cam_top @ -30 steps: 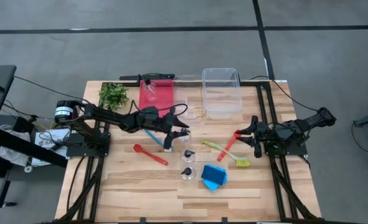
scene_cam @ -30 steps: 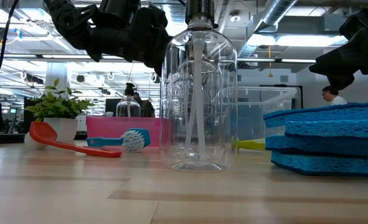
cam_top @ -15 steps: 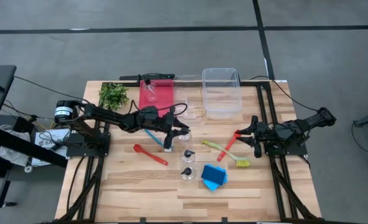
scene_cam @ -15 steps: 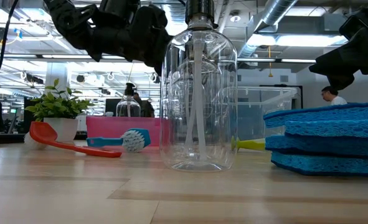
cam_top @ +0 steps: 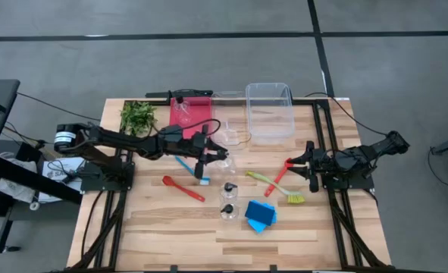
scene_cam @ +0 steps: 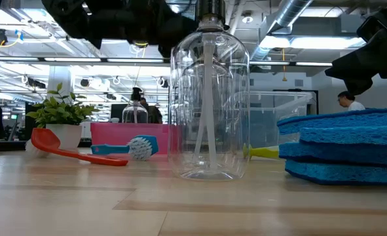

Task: Pick & Place Kitchen Sink Supplies
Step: Put the spray bottle into the pink bin

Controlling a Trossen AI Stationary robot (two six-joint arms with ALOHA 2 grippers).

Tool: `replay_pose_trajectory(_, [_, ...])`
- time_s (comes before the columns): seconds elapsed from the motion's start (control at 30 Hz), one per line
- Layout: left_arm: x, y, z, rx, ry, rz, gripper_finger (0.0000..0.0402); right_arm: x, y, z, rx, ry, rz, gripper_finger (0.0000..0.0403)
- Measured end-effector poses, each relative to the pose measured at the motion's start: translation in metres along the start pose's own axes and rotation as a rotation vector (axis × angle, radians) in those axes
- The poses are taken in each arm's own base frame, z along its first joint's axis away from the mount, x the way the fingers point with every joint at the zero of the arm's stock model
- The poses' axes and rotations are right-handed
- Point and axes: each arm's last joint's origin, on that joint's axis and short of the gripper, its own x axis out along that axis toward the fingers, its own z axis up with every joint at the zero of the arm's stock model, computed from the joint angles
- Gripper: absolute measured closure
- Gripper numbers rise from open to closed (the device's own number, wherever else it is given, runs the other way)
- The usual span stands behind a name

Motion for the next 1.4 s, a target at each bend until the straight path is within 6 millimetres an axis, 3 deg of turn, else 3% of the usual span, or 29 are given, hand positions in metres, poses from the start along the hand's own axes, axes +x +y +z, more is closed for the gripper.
replay_pose_trajectory(0.5, [-0.031, -0.001, 0.044, 0.094, -0.126, 0.111, 0.0302, 0.000, 0.000, 0.000, 0.000, 0.000, 0.000, 0.0284])
replay_pose_trajectory(0.87, [-0.068, 0.004, 0.079, 0.077, -0.222, 0.517, 0.0302, 0.000, 0.000, 0.000, 0.000, 0.000, 0.000, 0.0284])
replay_pose_trajectory(1.17, [-0.082, 0.016, 0.072, 0.057, -0.074, 0.898, 0.0302, 0.000, 0.000, 0.000, 0.000, 0.000, 0.000, 0.0284])
replay_pose_trajectory(1.4, [-0.074, 0.040, 0.054, -0.012, -0.031, 1.003, 0.0302, 0.000, 0.000, 0.000, 0.000, 0.000, 0.000, 0.0284])
